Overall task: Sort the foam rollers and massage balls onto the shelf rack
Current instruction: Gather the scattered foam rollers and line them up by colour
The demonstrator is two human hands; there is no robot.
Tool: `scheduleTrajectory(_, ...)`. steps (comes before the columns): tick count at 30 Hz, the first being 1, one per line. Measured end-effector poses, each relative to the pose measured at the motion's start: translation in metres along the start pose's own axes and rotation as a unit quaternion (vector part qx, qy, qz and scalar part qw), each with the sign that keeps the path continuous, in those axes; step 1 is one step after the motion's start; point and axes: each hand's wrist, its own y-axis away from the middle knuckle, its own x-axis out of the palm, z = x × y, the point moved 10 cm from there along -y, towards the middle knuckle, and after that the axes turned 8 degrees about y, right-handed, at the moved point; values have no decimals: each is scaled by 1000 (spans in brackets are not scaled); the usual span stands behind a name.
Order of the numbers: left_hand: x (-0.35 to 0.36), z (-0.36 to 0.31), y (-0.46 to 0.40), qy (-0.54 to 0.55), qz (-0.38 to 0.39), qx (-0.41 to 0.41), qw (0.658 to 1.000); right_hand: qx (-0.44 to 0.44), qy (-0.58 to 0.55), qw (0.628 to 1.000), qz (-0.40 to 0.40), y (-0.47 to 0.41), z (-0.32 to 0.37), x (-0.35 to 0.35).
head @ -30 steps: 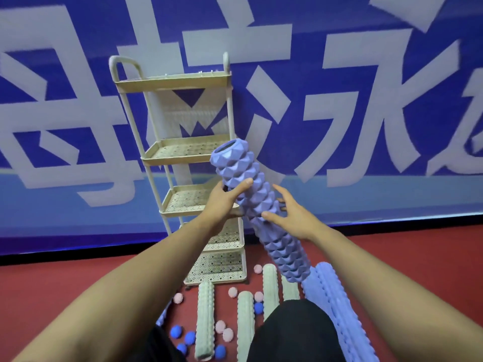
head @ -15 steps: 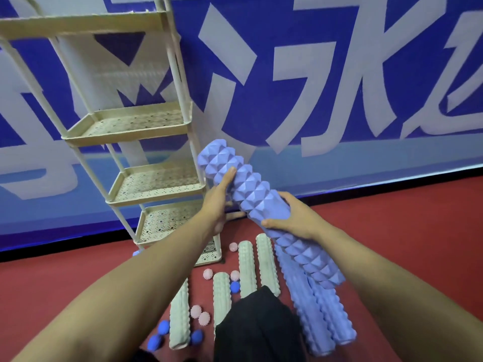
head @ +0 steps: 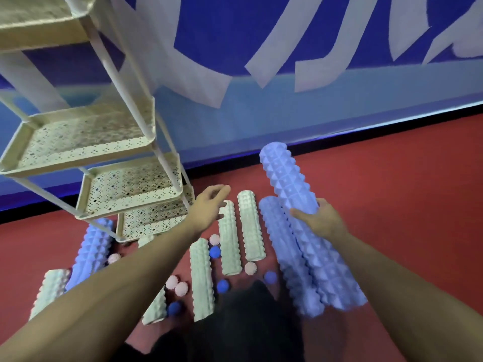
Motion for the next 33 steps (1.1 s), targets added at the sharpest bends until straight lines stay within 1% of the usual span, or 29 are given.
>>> scheduleTrajectory(5,-14,68,-30,-62,6,-37,997,71,41,997,4,-29,-54,48)
scheduleTrajectory(7,-17,88,-40,-61,0,-56,997,89,50,995,8,-42,-70,64)
scheduleTrajectory(13,-38,136,-67,-97,-21,-82,992,123,70,990,13,-76,-104,103)
scheduleTrajectory(20,-72,179,-70,-93,-41,-123,987,137,76,987,31,-94,-119,125)
scheduleTrajectory(24,-79,184,-70,-100,-41,-121,987,130,94,987,31,-90,-119,125)
scheduleTrajectory(26,-84,182,-70,-112,-35,-114,987,117,126,985,20,-83,-111,120)
scheduleTrajectory(29,-99,173,-69,-132,-35,-99,986,59,184,981,-5,-72,-78,117)
scheduleTrajectory(33,-139,154,-62,-176,-54,-84,979,-48,182,982,18,-51,-5,142)
